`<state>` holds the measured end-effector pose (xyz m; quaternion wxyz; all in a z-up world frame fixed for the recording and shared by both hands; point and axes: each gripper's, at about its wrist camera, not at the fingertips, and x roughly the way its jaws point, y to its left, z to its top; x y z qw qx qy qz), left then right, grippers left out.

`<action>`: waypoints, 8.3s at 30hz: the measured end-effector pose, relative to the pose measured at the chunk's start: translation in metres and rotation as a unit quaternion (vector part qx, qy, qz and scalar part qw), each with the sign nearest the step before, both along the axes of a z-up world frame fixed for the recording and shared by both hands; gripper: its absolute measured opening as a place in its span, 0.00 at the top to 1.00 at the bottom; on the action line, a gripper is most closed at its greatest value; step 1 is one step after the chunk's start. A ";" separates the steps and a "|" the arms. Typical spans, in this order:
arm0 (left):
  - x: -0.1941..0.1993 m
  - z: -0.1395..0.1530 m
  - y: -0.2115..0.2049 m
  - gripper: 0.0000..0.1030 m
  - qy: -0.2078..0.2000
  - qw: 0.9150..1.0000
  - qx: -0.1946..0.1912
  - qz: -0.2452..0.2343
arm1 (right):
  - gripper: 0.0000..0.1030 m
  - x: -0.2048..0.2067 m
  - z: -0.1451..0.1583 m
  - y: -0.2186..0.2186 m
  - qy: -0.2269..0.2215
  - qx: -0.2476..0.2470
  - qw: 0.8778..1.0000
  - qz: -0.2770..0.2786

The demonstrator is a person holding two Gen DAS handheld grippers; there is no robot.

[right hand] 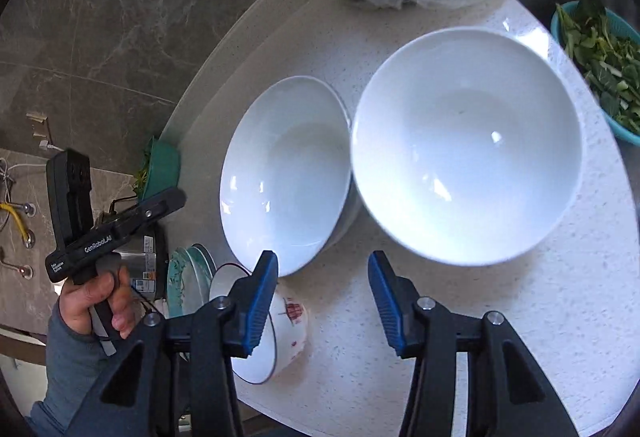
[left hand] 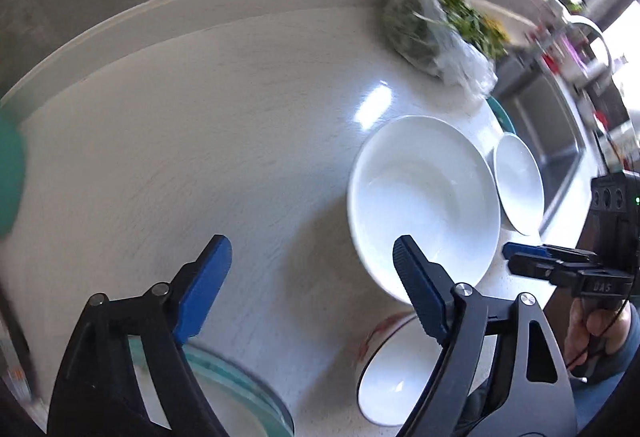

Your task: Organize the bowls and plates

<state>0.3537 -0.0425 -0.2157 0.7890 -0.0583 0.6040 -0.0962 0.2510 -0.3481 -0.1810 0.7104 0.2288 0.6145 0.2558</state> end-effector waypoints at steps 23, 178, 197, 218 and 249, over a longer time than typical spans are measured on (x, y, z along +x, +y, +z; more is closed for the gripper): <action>0.050 -0.077 -0.037 0.89 0.041 0.991 -0.005 -0.128 | 0.78 0.019 -0.023 0.050 -0.013 -0.085 0.993 -0.081; -0.021 -0.017 -0.191 0.91 0.052 0.993 -0.056 0.091 | 0.86 0.101 -0.004 -0.081 0.011 -0.040 0.983 0.179; -0.144 0.070 -0.183 0.91 0.025 0.985 -0.045 0.166 | 0.85 0.037 0.064 -0.053 0.006 -0.020 0.954 0.300; -0.233 0.008 -0.198 0.90 0.074 0.968 -0.044 0.237 | 0.86 -0.020 0.017 -0.021 0.016 -0.100 0.911 0.399; -0.226 0.025 -0.190 0.25 0.012 0.965 -0.075 0.253 | 0.85 -0.030 -0.002 0.009 -0.012 -0.162 0.897 0.411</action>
